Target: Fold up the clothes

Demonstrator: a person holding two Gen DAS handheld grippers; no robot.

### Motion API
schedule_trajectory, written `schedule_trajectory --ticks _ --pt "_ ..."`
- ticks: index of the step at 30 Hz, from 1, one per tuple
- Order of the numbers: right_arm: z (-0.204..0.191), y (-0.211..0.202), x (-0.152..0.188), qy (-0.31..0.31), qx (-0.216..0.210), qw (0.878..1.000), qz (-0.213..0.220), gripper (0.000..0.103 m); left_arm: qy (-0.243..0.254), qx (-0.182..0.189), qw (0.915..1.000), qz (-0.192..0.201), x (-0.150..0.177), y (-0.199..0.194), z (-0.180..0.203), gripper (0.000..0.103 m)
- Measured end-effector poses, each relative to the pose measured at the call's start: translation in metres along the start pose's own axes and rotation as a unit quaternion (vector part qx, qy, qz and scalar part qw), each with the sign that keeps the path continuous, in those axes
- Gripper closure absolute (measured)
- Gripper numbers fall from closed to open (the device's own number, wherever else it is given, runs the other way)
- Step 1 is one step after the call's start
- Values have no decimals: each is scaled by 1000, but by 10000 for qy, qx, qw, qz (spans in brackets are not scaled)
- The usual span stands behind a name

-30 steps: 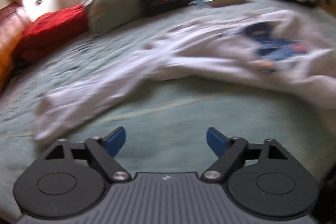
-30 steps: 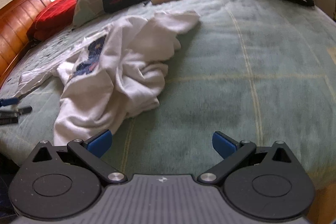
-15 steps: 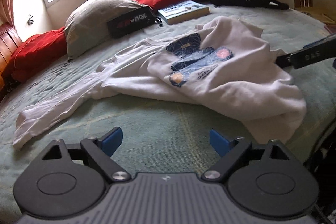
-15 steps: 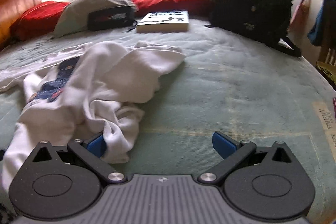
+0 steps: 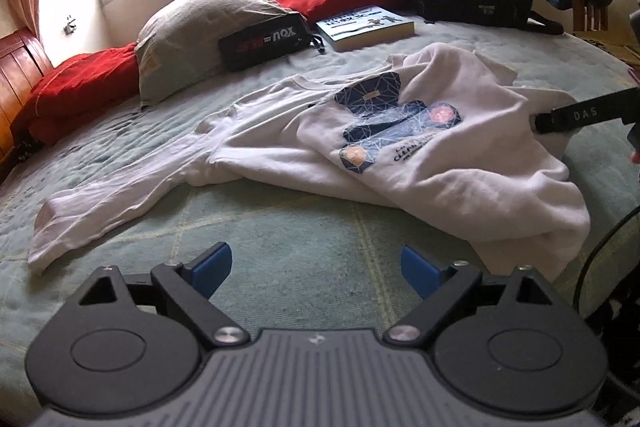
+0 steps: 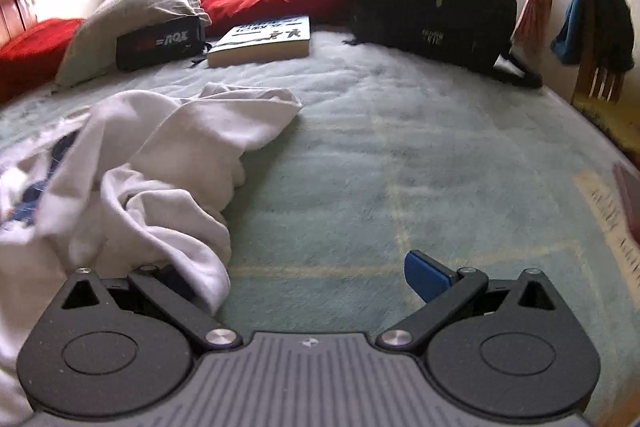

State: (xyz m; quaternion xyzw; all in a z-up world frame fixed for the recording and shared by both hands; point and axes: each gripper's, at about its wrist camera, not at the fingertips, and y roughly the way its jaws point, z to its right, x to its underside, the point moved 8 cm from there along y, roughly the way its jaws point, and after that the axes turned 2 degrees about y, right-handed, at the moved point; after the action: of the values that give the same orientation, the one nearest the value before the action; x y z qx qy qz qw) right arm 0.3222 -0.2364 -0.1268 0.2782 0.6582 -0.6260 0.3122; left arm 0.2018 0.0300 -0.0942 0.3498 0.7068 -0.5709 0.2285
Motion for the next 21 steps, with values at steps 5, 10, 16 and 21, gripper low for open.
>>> schedule_trajectory --ticks 5,10,16,21 --pt "35 10 -16 310 430 9984 192 0 22 47 10000 83 -3 -6 2 11" --pt "60 18 -28 320 671 9969 260 0 -12 -20 10000 39 -4 -4 0 11" --pt "104 25 -42 554 1052 9925 275 0 62 1 10000 18 -4 -4 4 11" --pt "158 31 -52 794 1441 9862 174 0 105 23 9999 -23 -5 -1 8 11"
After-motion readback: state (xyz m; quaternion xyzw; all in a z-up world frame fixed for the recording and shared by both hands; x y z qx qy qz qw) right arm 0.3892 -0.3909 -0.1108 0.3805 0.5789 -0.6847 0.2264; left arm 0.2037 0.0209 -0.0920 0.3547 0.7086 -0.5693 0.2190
